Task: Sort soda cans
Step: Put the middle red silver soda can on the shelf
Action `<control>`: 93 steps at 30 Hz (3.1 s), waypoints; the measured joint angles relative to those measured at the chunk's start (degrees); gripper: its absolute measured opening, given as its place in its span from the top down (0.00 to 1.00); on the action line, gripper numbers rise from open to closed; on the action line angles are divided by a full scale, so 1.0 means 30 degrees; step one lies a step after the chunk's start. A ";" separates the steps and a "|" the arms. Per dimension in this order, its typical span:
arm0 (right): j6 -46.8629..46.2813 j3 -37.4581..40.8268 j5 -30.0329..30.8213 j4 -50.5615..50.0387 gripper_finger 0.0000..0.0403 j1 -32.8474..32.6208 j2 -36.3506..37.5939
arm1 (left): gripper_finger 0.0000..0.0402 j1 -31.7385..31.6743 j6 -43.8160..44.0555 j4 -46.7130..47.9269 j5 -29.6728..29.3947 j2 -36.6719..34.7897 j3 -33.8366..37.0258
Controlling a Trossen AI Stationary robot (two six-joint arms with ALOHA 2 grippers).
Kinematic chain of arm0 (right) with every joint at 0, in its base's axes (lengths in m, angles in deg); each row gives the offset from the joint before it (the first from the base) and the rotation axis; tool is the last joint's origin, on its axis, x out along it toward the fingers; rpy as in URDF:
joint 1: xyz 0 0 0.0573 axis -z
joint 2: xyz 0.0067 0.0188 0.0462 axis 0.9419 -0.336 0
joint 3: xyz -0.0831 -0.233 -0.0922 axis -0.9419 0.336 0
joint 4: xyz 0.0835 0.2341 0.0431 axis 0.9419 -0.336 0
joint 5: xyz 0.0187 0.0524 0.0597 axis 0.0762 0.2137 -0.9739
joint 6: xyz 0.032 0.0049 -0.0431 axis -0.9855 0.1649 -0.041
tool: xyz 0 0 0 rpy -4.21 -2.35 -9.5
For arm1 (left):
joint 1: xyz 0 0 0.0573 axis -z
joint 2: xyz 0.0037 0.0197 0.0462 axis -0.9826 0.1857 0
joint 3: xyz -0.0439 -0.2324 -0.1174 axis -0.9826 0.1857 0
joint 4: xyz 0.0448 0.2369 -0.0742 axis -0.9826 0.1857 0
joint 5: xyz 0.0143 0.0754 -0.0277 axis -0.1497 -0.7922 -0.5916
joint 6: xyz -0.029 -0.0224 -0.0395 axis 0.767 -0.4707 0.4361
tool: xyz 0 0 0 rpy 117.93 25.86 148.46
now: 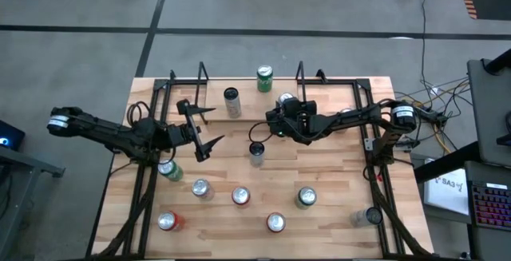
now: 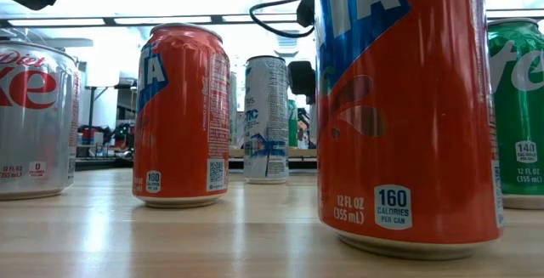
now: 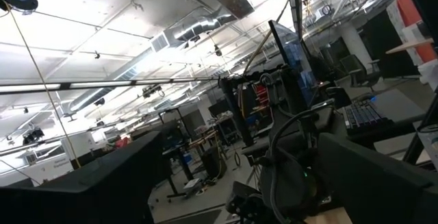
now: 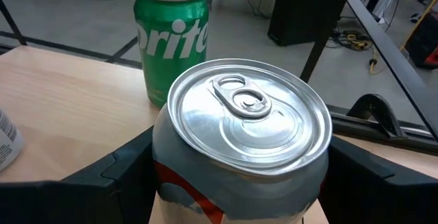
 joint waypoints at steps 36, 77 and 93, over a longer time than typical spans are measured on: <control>0.0488 0.0000 -0.0446 0.0340 0.23 -0.0015 0.0000 | 0.07 -0.0102 -0.0001 0.0015 0.0000 0.0000 0.0000; 0.2956 -0.0226 -0.1317 0.3139 0.14 0.0299 -0.0966 | 0.07 -0.0124 -0.0343 0.0138 -0.0007 -0.0007 0.0007; 0.4997 -0.1583 -0.1398 0.2611 0.15 0.0291 0.0200 | 0.07 -0.0124 -0.0358 0.0148 -0.0005 -0.0007 0.0007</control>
